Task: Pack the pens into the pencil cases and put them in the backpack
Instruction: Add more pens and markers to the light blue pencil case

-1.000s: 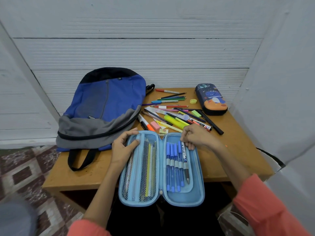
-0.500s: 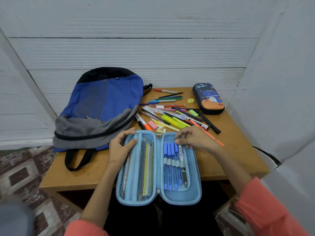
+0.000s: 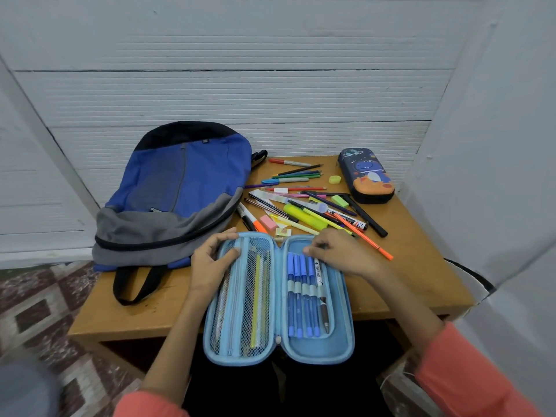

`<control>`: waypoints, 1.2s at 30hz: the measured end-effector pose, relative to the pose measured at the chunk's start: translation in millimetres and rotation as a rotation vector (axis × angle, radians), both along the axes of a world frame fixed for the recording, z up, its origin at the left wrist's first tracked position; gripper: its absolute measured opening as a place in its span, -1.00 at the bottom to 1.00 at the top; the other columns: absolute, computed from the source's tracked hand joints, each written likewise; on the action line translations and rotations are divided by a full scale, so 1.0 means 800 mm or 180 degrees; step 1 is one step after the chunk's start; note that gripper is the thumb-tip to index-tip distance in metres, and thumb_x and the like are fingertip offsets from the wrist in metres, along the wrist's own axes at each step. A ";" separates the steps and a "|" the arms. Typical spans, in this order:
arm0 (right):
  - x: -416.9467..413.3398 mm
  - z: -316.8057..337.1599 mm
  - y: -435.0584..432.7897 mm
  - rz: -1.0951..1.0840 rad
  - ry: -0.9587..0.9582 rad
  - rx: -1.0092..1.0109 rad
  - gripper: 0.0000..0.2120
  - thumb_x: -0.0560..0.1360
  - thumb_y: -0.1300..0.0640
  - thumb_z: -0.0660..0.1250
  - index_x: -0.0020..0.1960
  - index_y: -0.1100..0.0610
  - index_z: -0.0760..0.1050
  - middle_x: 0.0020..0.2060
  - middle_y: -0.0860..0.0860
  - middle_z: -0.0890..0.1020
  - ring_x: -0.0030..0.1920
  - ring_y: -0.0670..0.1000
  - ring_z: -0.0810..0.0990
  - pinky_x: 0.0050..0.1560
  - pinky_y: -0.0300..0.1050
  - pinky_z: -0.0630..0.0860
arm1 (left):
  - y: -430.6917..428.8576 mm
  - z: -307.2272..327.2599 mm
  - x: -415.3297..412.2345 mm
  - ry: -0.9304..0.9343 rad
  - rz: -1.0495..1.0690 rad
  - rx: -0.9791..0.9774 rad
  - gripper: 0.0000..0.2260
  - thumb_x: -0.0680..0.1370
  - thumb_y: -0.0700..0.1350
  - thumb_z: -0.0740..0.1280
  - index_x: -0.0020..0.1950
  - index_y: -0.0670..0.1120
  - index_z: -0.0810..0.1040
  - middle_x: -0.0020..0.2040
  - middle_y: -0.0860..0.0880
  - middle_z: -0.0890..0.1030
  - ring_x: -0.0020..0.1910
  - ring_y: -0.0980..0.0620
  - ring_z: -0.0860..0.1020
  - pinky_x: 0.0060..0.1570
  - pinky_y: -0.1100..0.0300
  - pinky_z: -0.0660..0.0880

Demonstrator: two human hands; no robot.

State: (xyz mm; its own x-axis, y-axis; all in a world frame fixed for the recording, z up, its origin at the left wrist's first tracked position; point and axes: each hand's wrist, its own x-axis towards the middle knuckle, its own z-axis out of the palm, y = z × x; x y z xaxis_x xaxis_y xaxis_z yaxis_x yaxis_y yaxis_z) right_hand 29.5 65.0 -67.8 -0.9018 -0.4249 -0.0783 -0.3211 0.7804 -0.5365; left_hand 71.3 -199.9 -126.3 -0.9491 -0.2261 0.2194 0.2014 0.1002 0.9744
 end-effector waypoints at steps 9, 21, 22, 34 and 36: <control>-0.001 0.006 -0.003 -0.0579 -0.1293 -0.1591 -0.62 0.55 -0.24 0.21 -0.06 0.09 0.51 -0.22 -0.02 0.61 -0.14 -0.02 0.57 -0.06 -0.12 0.46 | 0.000 0.001 0.001 -0.0032 0.0002 -0.0022 -0.76 0.47 -0.40 0.39 -0.02 -0.08 0.62 0.17 0.04 0.61 0.21 0.19 0.55 0.13 0.40 0.47; 0.025 -0.012 -0.030 -0.0275 -0.0989 -0.1942 -0.78 0.44 -0.12 0.42 -0.06 0.02 0.58 -0.14 0.04 0.62 -0.12 -0.08 0.56 -0.07 -0.23 0.48 | 0.017 0.046 -0.006 -0.0792 -0.0361 -0.0182 -0.78 0.50 0.07 0.42 -0.06 -0.06 0.70 -0.06 0.03 0.70 0.02 0.11 0.62 0.14 0.16 0.49; 0.024 -0.017 -0.035 -0.0325 -0.0848 -0.1849 -0.70 0.38 -0.24 0.43 -0.10 -0.01 0.60 -0.18 -0.02 0.61 -0.15 -0.12 0.54 -0.09 -0.22 0.47 | 0.023 0.053 -0.006 -0.0834 -0.0356 -0.0237 -0.66 0.43 0.25 0.42 -0.09 -0.01 0.71 -0.07 0.06 0.71 0.01 0.15 0.61 0.13 0.16 0.47; 0.000 -0.019 -0.037 -0.0742 -0.0096 -0.1717 -0.81 0.44 -0.12 0.42 -0.15 0.00 0.59 -0.25 -0.12 0.62 -0.19 -0.13 0.58 -0.17 -0.13 0.54 | 0.037 0.033 0.001 -0.0799 0.0018 -0.1163 -0.47 0.18 0.56 0.34 -0.16 0.18 0.67 0.03 0.30 0.63 0.29 0.02 0.46 0.27 -0.12 0.41; -0.021 -0.009 -0.025 -0.1122 0.0277 -0.1843 -0.97 0.51 0.09 0.39 -0.10 0.03 0.58 -0.17 -0.09 0.61 -0.11 -0.04 0.60 -0.19 -0.12 0.58 | 0.037 0.029 0.004 -0.0792 0.0060 -0.1018 -0.47 0.16 0.56 0.35 -0.15 0.18 0.68 0.04 0.26 0.64 0.30 -0.01 0.46 0.26 -0.13 0.42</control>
State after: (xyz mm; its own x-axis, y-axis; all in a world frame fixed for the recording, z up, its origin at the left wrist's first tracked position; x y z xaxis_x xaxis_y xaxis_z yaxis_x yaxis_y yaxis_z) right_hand 12.3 45.0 -74.7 -0.9868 -0.0561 0.1521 -0.1611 0.4414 -0.8827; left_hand 74.1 -169.9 -103.1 -0.9784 -0.2016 0.0457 -0.0414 0.4077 0.9122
